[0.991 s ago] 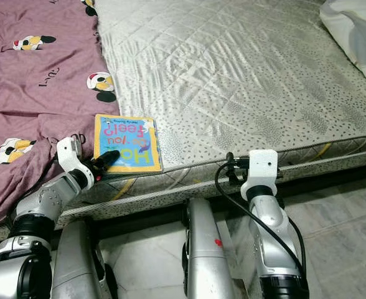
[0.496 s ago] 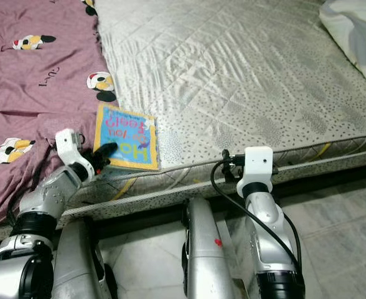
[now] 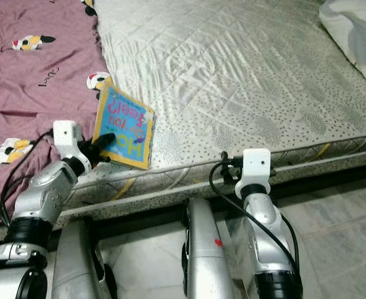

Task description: Clean up the room

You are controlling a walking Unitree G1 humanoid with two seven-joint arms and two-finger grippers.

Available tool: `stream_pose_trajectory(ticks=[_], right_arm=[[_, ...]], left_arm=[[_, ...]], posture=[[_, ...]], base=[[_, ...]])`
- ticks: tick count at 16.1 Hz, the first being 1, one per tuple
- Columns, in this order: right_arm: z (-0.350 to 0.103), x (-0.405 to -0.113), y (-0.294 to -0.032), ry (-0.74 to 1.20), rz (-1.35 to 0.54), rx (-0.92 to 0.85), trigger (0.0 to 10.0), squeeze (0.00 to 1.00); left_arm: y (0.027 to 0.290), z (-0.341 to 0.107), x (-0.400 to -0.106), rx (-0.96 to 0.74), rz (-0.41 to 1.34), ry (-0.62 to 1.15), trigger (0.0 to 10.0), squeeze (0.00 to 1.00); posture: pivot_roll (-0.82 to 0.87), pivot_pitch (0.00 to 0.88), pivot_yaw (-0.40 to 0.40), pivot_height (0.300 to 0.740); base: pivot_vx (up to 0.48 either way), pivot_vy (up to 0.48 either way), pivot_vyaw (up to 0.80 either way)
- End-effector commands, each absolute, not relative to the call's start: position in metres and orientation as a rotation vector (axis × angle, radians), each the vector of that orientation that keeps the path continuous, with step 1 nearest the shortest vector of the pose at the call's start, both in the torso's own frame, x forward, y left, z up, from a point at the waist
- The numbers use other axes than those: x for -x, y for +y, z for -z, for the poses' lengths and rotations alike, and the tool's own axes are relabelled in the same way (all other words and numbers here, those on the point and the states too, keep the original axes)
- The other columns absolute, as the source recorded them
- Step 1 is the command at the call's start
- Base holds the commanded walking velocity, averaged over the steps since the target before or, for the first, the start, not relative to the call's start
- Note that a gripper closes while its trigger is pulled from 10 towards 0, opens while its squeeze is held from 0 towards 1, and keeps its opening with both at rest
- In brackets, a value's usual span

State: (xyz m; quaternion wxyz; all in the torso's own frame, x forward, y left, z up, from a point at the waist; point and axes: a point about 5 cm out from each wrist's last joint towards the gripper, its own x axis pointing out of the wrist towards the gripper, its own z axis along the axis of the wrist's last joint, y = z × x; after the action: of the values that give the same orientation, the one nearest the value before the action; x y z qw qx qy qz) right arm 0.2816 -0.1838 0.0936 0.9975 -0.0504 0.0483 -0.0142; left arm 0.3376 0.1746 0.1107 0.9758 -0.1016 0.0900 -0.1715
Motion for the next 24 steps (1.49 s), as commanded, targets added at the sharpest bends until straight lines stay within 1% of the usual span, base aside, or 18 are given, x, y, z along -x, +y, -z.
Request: stream_pose_trajectory(ticks=[1, 2, 3, 5, 6, 7, 8, 9, 10, 12, 13, 16, 19, 24], right_arm=[[-0.083, -0.276, -0.193, 0.132, 0.075, 0.067, 10.0, 0.0], [-0.082, -0.275, -0.193, 0.136, 0.081, 0.051, 10.0, 0.0], [-0.083, -0.276, -0.192, 0.126, 0.071, 0.051, 10.0, 0.0], [-0.091, -0.28, -0.186, 0.077, 0.068, 0.0, 10.0, 0.0], [-0.095, -0.281, -0.183, 0.049, 0.064, 0.002, 10.0, 0.0], [-0.104, -0.283, -0.181, 0.003, 0.08, -0.022, 10.0, 0.0], [-0.106, -0.283, -0.18, -0.002, 0.08, -0.031, 10.0, 0.0], [-0.112, -0.286, -0.176, -0.026, 0.051, -0.042, 10.0, 0.0], [-0.114, -0.287, -0.173, -0.041, 0.014, -0.052, 10.0, 0.0], [-0.116, -0.289, -0.171, -0.046, 0.004, -0.061, 10.0, 0.0], [-0.117, -0.29, -0.17, -0.048, 0.003, -0.064, 10.0, 0.0], [-0.121, -0.294, -0.167, -0.063, -0.008, -0.078, 10.0, 0.0], [-0.119, -0.291, -0.169, -0.059, 0.0, -0.074, 10.0, 0.0], [-0.121, -0.295, -0.172, -0.068, 0.016, -0.071, 10.0, 0.0]], left_arm=[[0.18, -0.098, -0.329, 0.136, 0.345, 0.202, 10.0, 0.0], [0.181, -0.096, -0.327, 0.131, 0.328, 0.198, 9.7, 0.0], [0.183, -0.095, -0.326, 0.16, 0.308, 0.199, 0.0, 0.0], [0.179, -0.098, -0.323, 0.181, 0.277, 0.139, 0.0, 0.0], [0.178, -0.101, -0.322, 0.167, 0.26, 0.11, 0.0, 0.0], [0.178, -0.104, -0.319, 0.133, 0.215, 0.065, 2.5, 0.0], [0.179, -0.104, -0.319, 0.136, 0.197, 0.06, 2.5, 0.0], [0.188, -0.103, -0.316, 0.146, 0.122, 0.051, 10.0, 0.0], [0.194, -0.104, -0.315, 0.122, 0.078, 0.036, 10.0, 0.0], [0.199, -0.107, -0.317, 0.109, 0.042, 0.025, 10.0, 0.0], [0.199, -0.108, -0.317, 0.1, 0.044, 0.02, 10.0, 0.0], [0.195, -0.113, -0.32, -0.011, 0.039, -0.011, 10.0, 0.0], [0.189, -0.117, -0.322, -0.006, 0.06, -0.041, 10.0, 0.0], [0.187, -0.119, -0.325, -0.032, 0.037, -0.048, 10.0, 0.0]], posture=[[-0.06, 0.081, -0.041, 0.518], [-0.06, 0.075, -0.035, 0.518], [-0.07, 0.073, -0.024, 0.518], [-0.08, 0.071, -0.004, 0.518], [-0.09, 0.075, -0.002, 0.518], [-0.09, 0.081, -0.006, 0.518], [-0.09, 0.081, -0.006, 0.518], [-0.09, 0.095, -0.014, 0.518], [-0.08, 0.088, -0.018, 0.526], [-0.07, 0.078, -0.02, 0.553], [-0.07, 0.078, -0.019, 0.557], [-0.08, 0.072, -0.007, 0.585], [-0.08, 0.07, -0.004, 0.618], [-0.08, 0.066, -0.002, 0.679]], base=[[0.0, 0.0, 0.0], [0.0, 0.0, 0.0], [0.0, 0.0, 0.0], [0.0, 0.0, 0.0], [0.0, 0.0, 0.0], [0.0, 0.0, 0.0], [0.0, 0.0, 0.0], [0.0, 0.0, 0.0], [0.0, 0.0, -0.46], [0.0, 0.0, 0.0], [0.0, 0.0, 0.0], [0.0, 0.0, 0.0], [0.0, 0.0, 0.0], [0.0, 0.0, 0.0]])
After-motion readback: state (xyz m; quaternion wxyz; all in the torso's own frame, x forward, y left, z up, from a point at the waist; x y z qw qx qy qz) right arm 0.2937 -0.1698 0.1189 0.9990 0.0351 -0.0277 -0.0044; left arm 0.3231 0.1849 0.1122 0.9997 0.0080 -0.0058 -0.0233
